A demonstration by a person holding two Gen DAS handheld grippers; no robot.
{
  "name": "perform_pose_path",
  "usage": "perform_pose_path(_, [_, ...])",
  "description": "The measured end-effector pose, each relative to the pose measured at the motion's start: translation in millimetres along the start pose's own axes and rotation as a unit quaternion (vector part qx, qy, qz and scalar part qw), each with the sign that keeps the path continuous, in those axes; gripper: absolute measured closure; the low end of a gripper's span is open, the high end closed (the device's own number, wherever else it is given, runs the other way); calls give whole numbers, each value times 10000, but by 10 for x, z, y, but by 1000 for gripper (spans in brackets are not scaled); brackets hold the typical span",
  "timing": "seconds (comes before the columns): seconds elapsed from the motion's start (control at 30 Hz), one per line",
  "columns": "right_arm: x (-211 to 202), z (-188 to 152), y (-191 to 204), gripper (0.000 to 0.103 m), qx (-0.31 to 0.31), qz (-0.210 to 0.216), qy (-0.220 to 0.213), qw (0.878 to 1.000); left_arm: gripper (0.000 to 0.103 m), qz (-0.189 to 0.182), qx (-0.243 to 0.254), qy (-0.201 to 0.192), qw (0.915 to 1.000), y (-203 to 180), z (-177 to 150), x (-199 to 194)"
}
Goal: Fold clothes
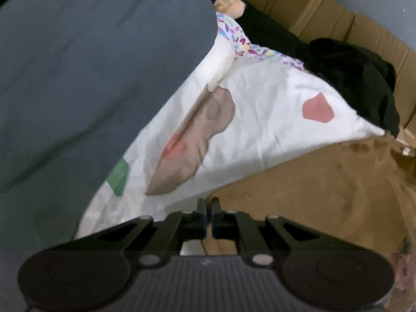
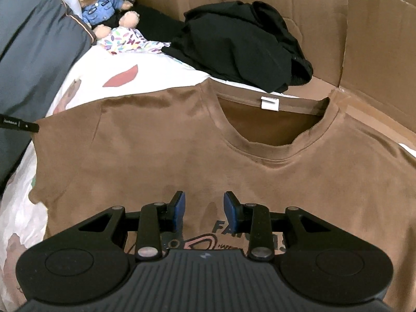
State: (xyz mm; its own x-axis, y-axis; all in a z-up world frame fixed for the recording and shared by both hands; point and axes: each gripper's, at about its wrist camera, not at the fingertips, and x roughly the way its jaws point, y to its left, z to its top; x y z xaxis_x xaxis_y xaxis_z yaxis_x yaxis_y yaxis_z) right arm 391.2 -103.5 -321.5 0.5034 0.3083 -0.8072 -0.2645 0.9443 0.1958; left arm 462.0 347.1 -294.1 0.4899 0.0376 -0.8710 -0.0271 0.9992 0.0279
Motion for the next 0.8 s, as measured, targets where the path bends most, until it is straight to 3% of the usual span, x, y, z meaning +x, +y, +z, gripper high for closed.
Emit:
perform_pose_path(0.2, [84, -25, -69, 66, -23, -71, 89, 9999, 100, 276, 68, 87, 9996, 18, 5, 204])
perform_pose_path(0.37, [44, -73, -202, 66, 81, -144, 118, 9998, 99, 397, -192, 140, 9989, 29, 30, 364])
perform_pose_path(0.53, [-116, -89, -423, 64, 326, -282, 61, 9991, 74, 633, -284, 596, 9958, -82, -12, 489])
perform_pose_path(0.63, [-303, -89, -556, 58, 363, -329, -37, 9988, 66, 398, -324, 511, 9974, -175, -59, 377])
perform_pose_path(0.8, [-673, -104, -800, 57, 579, -580, -226, 9964, 54, 143, -271, 249, 9992, -417, -65, 87])
